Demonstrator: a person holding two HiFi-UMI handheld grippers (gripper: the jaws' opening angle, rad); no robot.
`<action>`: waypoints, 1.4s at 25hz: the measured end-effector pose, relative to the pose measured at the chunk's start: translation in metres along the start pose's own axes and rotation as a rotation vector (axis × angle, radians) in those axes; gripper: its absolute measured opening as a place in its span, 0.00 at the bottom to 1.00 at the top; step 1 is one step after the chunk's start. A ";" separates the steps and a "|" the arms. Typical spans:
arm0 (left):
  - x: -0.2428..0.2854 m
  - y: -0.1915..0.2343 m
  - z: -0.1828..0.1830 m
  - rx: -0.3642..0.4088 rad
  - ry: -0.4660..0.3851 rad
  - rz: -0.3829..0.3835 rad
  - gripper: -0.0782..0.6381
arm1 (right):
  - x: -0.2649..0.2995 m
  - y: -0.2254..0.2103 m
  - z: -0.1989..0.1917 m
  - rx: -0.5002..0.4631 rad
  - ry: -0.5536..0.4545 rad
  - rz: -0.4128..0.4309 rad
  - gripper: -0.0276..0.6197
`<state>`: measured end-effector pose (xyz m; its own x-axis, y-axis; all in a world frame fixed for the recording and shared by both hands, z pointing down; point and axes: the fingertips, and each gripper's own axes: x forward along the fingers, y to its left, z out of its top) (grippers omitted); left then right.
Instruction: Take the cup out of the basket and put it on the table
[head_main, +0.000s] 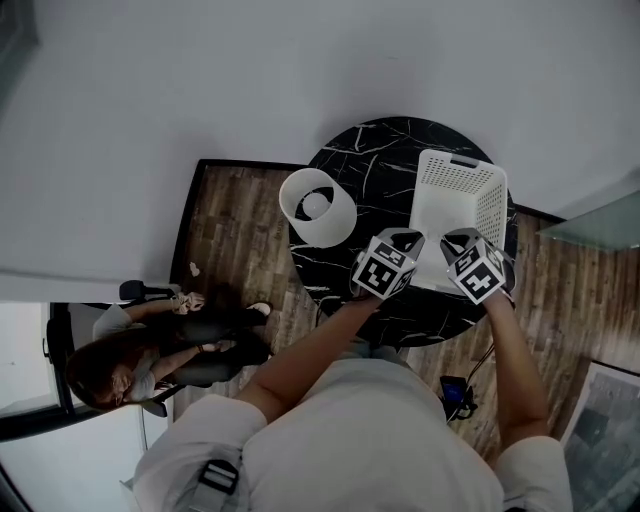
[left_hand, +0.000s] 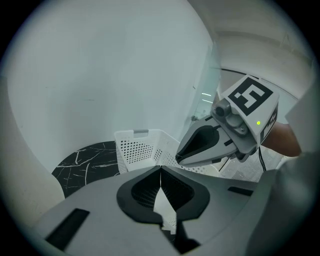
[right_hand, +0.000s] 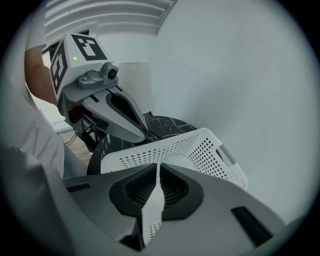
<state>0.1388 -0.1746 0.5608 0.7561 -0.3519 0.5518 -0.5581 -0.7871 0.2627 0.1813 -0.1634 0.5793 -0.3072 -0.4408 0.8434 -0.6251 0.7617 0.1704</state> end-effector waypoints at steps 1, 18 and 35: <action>-0.002 -0.001 0.001 0.002 -0.002 0.001 0.12 | -0.005 0.001 0.002 -0.007 -0.003 -0.004 0.08; -0.036 -0.020 0.005 -0.003 -0.056 0.012 0.12 | -0.070 0.030 0.037 -0.028 -0.070 0.010 0.08; -0.095 0.002 -0.011 -0.061 -0.105 0.117 0.12 | -0.093 0.078 0.093 -0.178 -0.142 0.070 0.08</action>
<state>0.0620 -0.1368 0.5176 0.7146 -0.4931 0.4962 -0.6618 -0.7065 0.2509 0.0940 -0.1070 0.4664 -0.4511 -0.4363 0.7786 -0.4664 0.8590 0.2111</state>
